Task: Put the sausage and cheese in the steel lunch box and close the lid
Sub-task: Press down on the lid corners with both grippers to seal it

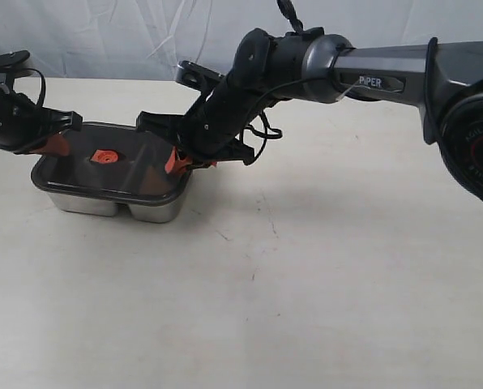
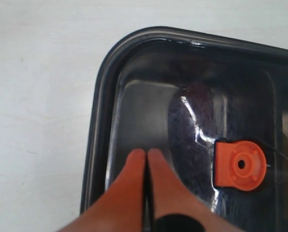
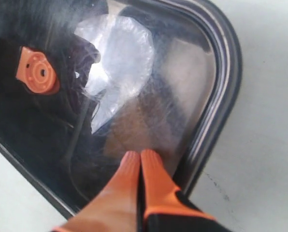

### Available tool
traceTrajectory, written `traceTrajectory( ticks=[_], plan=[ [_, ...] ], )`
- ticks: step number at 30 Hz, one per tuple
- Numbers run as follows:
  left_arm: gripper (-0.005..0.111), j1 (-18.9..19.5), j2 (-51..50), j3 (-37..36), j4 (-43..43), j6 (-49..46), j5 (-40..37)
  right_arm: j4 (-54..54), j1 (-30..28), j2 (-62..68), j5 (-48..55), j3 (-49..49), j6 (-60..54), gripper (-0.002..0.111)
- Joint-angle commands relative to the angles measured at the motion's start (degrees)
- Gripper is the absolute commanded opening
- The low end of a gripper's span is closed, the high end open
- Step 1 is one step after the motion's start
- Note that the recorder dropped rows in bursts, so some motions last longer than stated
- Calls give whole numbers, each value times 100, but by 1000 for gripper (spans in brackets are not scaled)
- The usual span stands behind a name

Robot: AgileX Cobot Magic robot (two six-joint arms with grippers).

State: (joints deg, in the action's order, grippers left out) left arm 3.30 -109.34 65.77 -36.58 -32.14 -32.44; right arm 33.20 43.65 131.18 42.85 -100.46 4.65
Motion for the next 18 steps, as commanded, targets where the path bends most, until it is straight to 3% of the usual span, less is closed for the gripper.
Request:
traceTrajectory(
  ticks=[1, 10, 18],
  plan=[
    [0, 10, -269, -124, 241, -23, -206, -210, 8, 376, 673, 173, 6, -1],
    [0, 10, -99, -112, 238, -48, -154, -352, -25, 105, 247, 114, -20, -1],
    [0, 10, 1195, -112, 193, -134, -73, -2514, -28, -945, 163, -298, 843, -1]
  ],
)
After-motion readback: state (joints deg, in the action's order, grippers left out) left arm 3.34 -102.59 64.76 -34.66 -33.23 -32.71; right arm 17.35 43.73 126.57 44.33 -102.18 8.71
